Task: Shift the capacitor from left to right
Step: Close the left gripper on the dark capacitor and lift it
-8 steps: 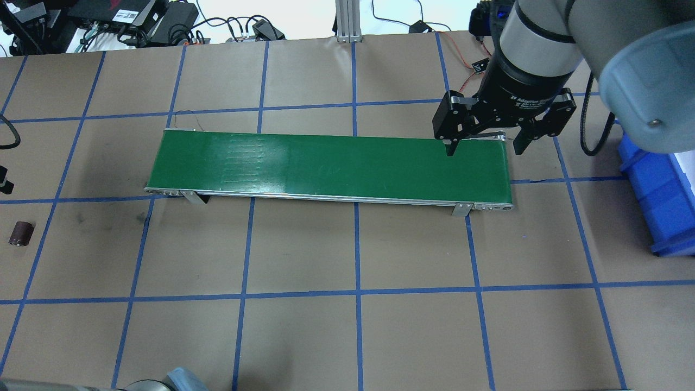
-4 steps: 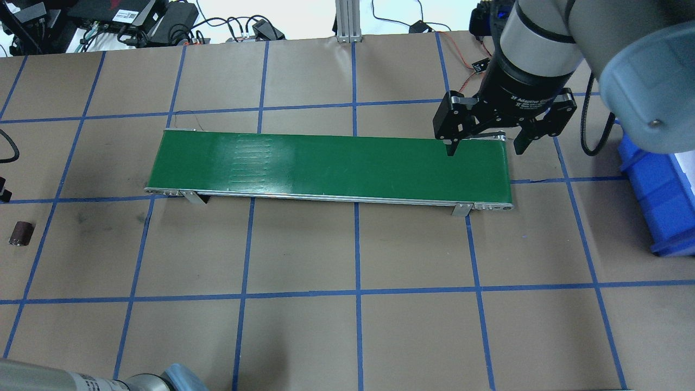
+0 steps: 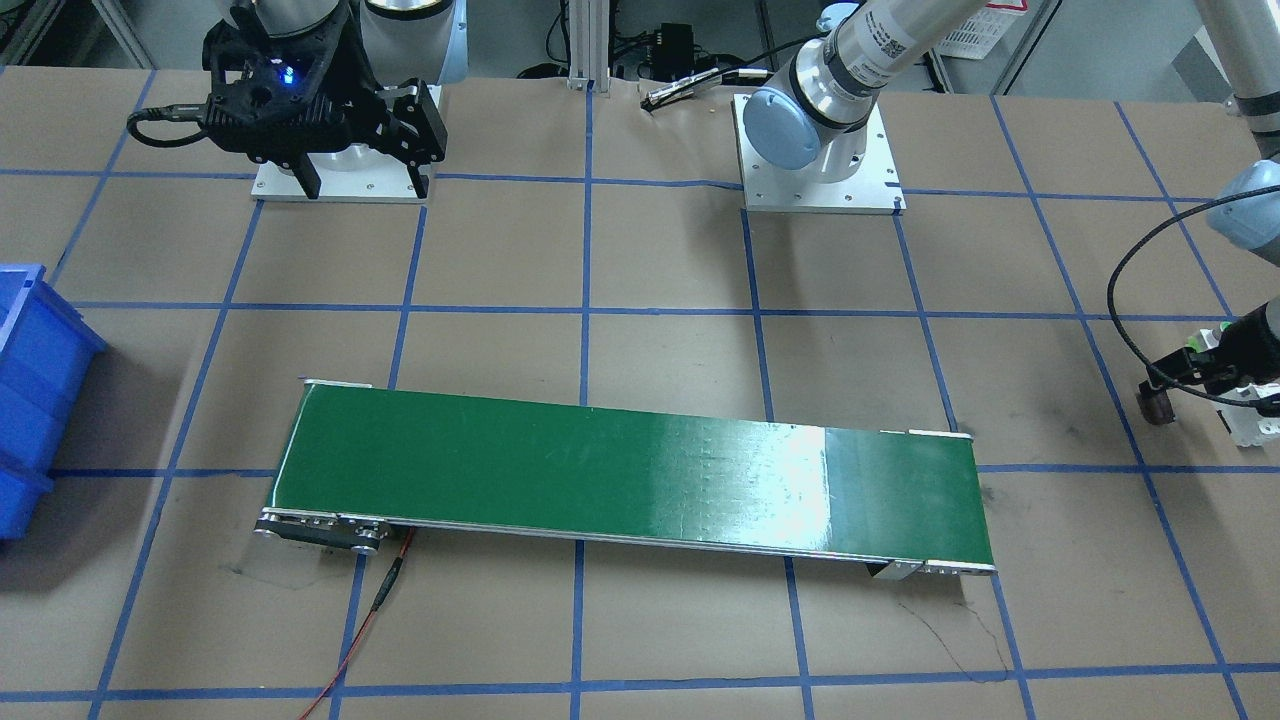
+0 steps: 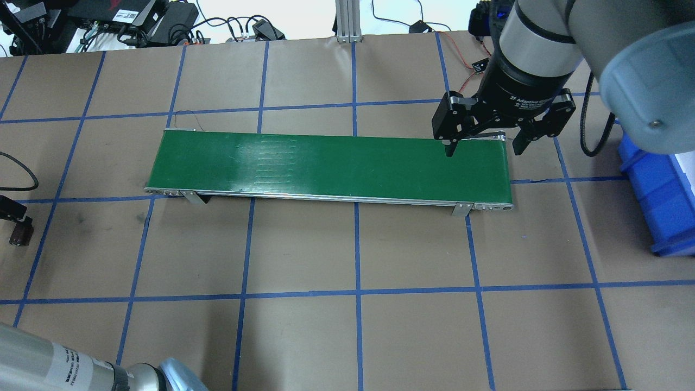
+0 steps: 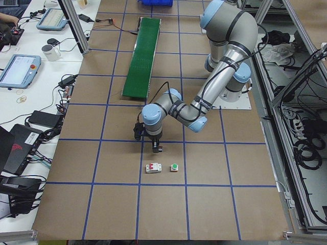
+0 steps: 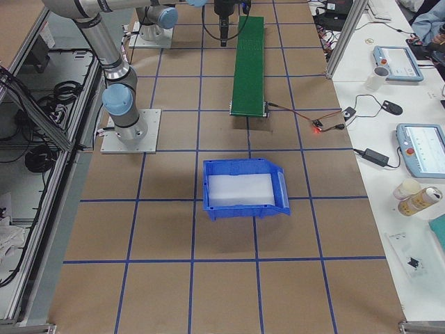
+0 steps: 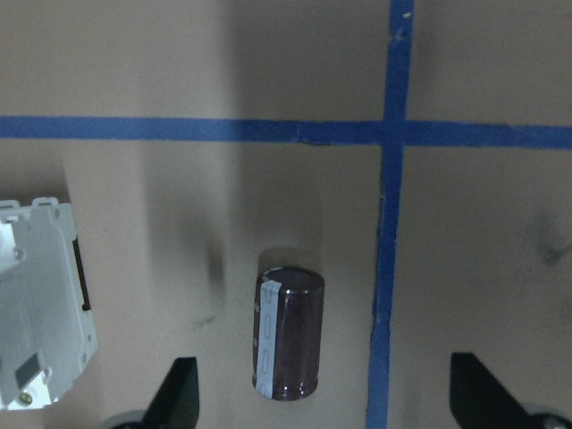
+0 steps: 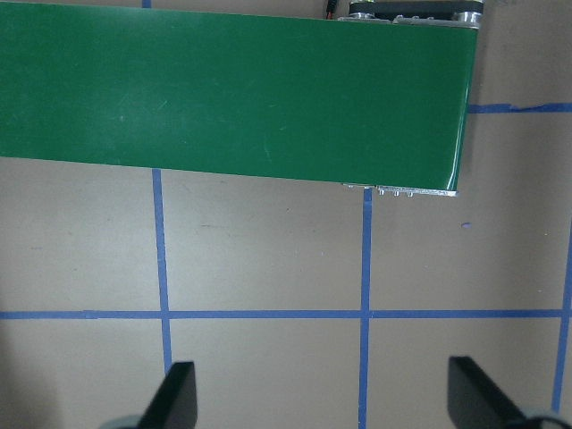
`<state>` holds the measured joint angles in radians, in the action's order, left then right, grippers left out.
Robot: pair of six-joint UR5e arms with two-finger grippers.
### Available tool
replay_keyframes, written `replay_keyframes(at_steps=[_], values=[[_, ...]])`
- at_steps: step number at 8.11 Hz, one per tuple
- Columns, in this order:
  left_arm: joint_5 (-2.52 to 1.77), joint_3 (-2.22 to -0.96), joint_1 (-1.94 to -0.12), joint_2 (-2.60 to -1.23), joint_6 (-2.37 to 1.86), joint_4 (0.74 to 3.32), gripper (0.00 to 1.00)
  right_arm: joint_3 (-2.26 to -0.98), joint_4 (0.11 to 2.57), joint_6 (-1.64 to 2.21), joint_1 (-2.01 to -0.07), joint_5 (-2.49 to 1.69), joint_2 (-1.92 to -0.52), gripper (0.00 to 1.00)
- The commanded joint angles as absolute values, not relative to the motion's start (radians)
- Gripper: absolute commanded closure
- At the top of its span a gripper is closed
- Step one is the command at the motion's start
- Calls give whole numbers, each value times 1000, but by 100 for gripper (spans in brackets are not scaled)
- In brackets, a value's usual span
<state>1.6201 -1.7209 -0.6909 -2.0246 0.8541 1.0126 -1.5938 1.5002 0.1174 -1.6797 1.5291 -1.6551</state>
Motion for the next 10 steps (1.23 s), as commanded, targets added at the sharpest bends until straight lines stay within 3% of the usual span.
replay_keyframes(at_steps=[1, 6, 7, 8, 10], values=[[1656, -1723, -689, -2066, 853, 1005, 0, -1594, 1499, 117, -1680, 1542, -1658, 0], [1666, -1726, -689, -2095, 873, 1000, 1, -1594, 1490, 117, -1678, 1542, -1658, 0], [1673, -1726, -689, -2095, 877, 1000, 24, -1594, 1489, 117, -1678, 1542, -1658, 0], [1715, -1724, -689, -2095, 874, 1002, 99, -1594, 1489, 117, -1678, 1542, -1658, 0], [1720, -1721, -689, -2095, 876, 1002, 100, -1594, 1488, 117, -1678, 1543, -1657, 0]])
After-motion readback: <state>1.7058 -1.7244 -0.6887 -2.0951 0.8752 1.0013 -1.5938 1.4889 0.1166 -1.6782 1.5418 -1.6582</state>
